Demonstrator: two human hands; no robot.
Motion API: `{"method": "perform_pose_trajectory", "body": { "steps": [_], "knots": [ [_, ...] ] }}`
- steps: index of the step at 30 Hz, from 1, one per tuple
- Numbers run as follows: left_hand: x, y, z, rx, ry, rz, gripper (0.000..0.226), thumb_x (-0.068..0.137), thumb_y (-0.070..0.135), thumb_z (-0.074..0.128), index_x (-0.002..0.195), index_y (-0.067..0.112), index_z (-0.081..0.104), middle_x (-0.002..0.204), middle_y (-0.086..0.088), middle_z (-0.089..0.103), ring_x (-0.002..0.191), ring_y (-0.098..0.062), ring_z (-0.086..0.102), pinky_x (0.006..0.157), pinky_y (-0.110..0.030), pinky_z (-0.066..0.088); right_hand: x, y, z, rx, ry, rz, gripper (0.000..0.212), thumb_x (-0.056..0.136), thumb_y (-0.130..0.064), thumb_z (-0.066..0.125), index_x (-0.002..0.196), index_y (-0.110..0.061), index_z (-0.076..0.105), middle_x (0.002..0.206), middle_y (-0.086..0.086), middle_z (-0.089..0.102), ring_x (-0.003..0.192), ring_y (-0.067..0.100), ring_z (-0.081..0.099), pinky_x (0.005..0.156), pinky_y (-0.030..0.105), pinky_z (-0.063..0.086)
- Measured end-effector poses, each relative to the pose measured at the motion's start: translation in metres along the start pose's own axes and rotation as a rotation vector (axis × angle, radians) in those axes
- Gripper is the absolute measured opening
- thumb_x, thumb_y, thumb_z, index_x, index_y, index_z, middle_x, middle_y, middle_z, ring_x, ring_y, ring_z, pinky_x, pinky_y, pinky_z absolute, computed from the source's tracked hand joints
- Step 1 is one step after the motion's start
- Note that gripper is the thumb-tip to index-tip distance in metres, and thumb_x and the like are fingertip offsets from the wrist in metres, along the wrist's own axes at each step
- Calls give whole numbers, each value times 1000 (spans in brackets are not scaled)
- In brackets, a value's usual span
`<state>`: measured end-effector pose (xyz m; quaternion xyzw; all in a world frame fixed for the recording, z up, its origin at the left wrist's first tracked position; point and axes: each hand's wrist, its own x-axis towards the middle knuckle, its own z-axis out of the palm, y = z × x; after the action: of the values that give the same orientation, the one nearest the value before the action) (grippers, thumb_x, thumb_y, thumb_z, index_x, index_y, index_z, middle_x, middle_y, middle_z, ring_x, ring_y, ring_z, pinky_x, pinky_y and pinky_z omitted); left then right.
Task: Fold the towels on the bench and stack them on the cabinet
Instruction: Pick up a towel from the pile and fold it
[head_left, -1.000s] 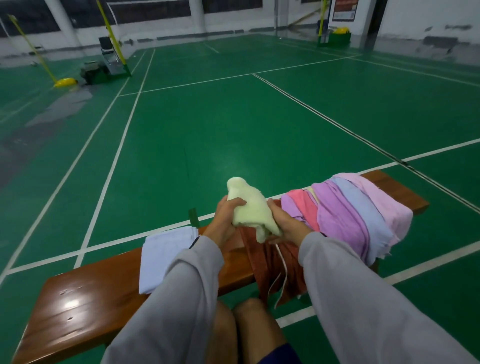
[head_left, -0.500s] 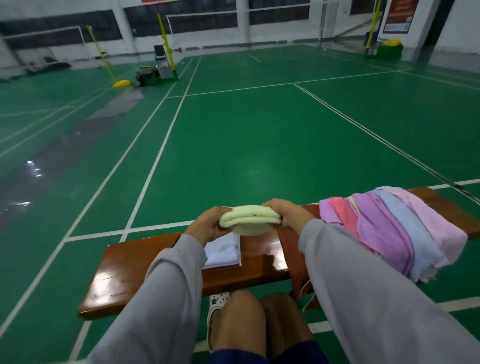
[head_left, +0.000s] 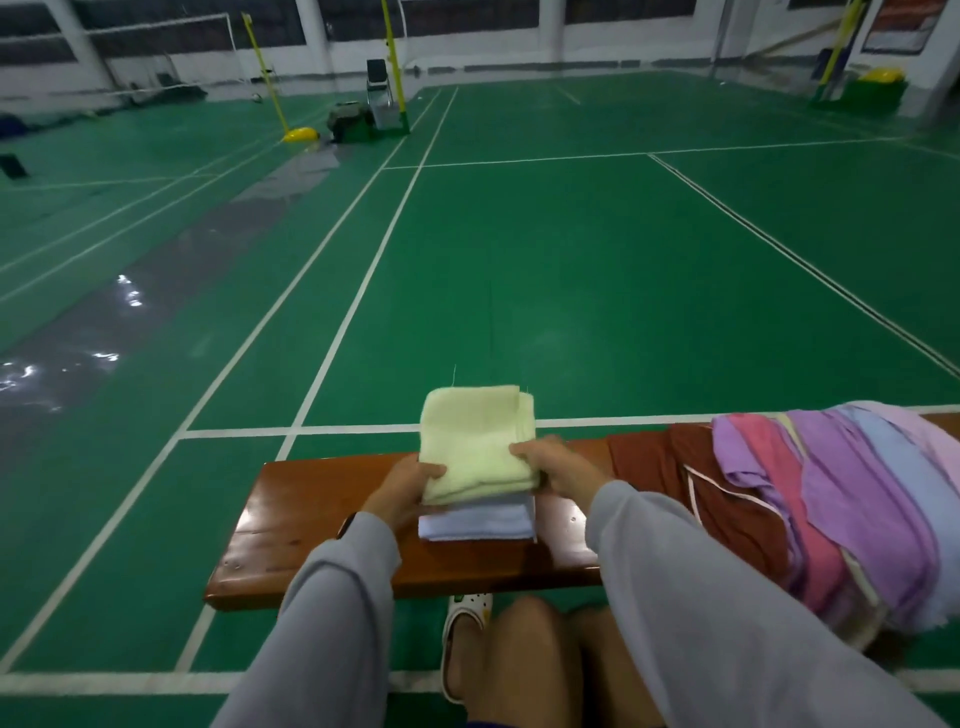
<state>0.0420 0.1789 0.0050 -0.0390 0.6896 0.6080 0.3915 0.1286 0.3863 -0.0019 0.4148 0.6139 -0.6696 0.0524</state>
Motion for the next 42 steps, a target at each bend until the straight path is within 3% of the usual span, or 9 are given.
{"method": "perform_pose_trajectory", "body": {
  "steps": [6,11,15,18,20,23,27,36,42],
  "knots": [
    [-1,-26,-10,245,112,-115,21,100,13,64,118,6,57,110,-13,64,94,-31,66,58,-35,62,-13,40,13,-163,-6,66,25,88,-7,60,113,-7,56,105,16,62,88,32,64,58,36,57],
    [4,-16,-12,449,134,-49,24,101,16,62,119,1,58,116,-18,65,98,-33,68,80,-45,63,-29,20,9,-217,-6,24,20,93,-2,61,112,-1,53,99,16,58,79,30,63,49,33,53],
    [2,-28,-11,660,166,-99,38,95,24,72,121,6,49,113,-14,64,87,-30,71,73,-40,64,-34,33,7,-529,7,74,24,93,-6,65,110,-2,49,98,18,57,76,35,66,57,38,61],
    [7,-34,-9,893,311,132,50,92,25,69,132,13,42,127,-12,56,113,-34,60,92,-45,57,-27,33,14,-781,116,-85,61,81,-23,65,134,0,44,118,16,58,99,31,64,87,40,59],
    [10,-34,-5,1024,313,338,62,93,27,66,148,22,38,147,-13,45,133,-37,46,110,-50,45,-26,27,21,-900,170,-279,87,82,-31,62,155,-9,21,154,18,34,136,38,43,109,46,45],
    [13,-26,10,1310,227,574,67,102,38,53,161,29,23,169,-5,21,155,-34,16,125,-48,21,-24,18,37,-1101,132,-471,82,98,-37,51,163,-16,6,170,14,3,156,39,5,126,50,15],
    [26,-23,28,1478,192,642,59,110,36,29,164,28,9,172,-2,4,158,-32,-4,127,-51,10,-3,22,58,-1226,94,-474,70,106,-41,34,164,-15,3,170,17,-8,156,38,-12,126,55,-5],
    [77,-69,16,1440,267,826,63,107,47,5,164,24,17,169,-3,1,157,-23,-11,128,-48,4,48,70,51,-1276,271,-658,71,102,-56,12,164,-23,-2,171,9,-9,157,33,-14,124,60,-5],
    [90,-71,16,1374,297,675,60,103,51,2,160,42,-11,169,2,-21,154,-29,-24,127,-49,-4,60,69,57,-1241,324,-634,74,101,-59,13,164,-24,-1,171,9,-7,156,39,-11,124,60,-3]
  ]
}}
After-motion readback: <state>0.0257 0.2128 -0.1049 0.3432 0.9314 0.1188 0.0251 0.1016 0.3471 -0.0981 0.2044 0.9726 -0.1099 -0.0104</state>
